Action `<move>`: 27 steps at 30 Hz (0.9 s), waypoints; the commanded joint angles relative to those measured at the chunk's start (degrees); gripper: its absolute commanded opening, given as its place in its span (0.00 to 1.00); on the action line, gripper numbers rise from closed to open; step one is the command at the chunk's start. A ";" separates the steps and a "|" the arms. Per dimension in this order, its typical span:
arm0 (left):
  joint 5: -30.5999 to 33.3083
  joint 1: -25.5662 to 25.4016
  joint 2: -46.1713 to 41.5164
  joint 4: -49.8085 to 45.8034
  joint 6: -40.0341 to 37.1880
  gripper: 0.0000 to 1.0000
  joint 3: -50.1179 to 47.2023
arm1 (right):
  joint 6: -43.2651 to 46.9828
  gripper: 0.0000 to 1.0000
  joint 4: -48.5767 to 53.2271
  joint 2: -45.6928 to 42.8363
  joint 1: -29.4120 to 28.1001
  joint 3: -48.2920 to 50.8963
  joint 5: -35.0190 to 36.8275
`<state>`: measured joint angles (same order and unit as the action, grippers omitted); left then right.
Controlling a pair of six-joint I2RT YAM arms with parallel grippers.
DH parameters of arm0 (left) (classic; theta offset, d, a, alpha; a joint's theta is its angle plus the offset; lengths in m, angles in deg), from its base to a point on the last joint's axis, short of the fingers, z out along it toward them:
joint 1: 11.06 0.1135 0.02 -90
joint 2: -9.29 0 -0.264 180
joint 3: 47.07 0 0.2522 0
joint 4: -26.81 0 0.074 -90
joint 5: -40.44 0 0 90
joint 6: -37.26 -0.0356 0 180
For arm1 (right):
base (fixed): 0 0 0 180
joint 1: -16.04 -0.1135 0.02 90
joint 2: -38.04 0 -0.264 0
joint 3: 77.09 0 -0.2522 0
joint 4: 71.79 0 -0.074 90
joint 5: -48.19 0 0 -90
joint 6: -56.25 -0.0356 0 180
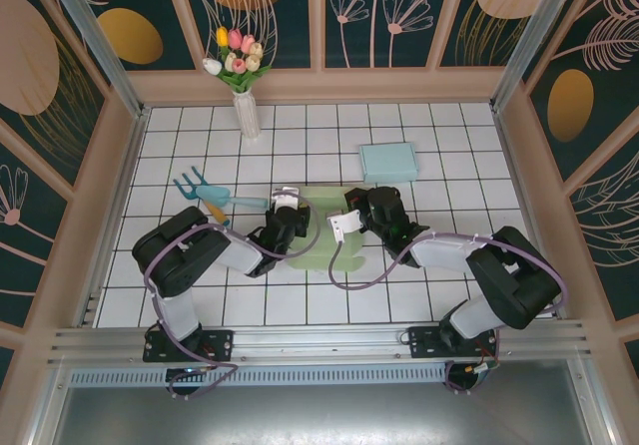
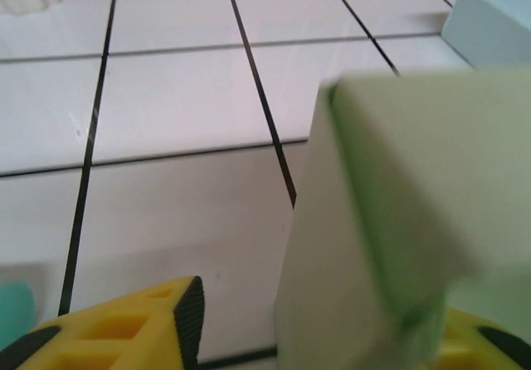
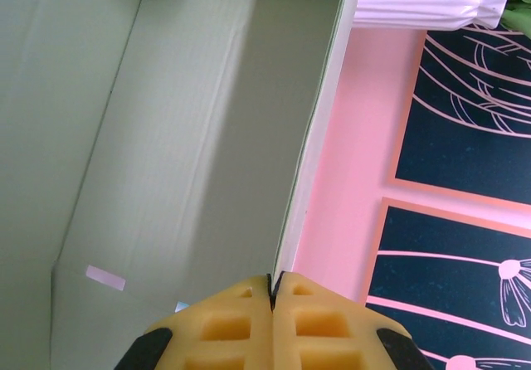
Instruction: Fold the paper box
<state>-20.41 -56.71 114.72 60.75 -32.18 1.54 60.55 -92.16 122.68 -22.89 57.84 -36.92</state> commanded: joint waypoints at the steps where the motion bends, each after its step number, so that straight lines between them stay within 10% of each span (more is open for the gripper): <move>1: 6.01 0.49 2.20 -2.38 0.47 0.38 3.37 | -1.38 0.00 7.73 0.34 0.11 0.06 -2.12; 5: 22.98 0.49 3.84 -14.70 10.55 0.11 7.23 | -1.49 0.00 6.71 1.04 0.48 0.25 0.60; 10: 29.29 0.56 6.25 -23.97 15.52 0.07 11.02 | -2.61 0.00 6.88 0.81 1.15 -0.18 1.45; 27: -2.31 0.61 -6.02 -7.30 5.52 0.58 0.86 | -6.14 0.00 6.80 2.49 1.08 -1.44 1.45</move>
<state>-17.92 -56.36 112.25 50.26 -25.95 4.42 56.05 -91.39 123.40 -22.52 56.51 -36.77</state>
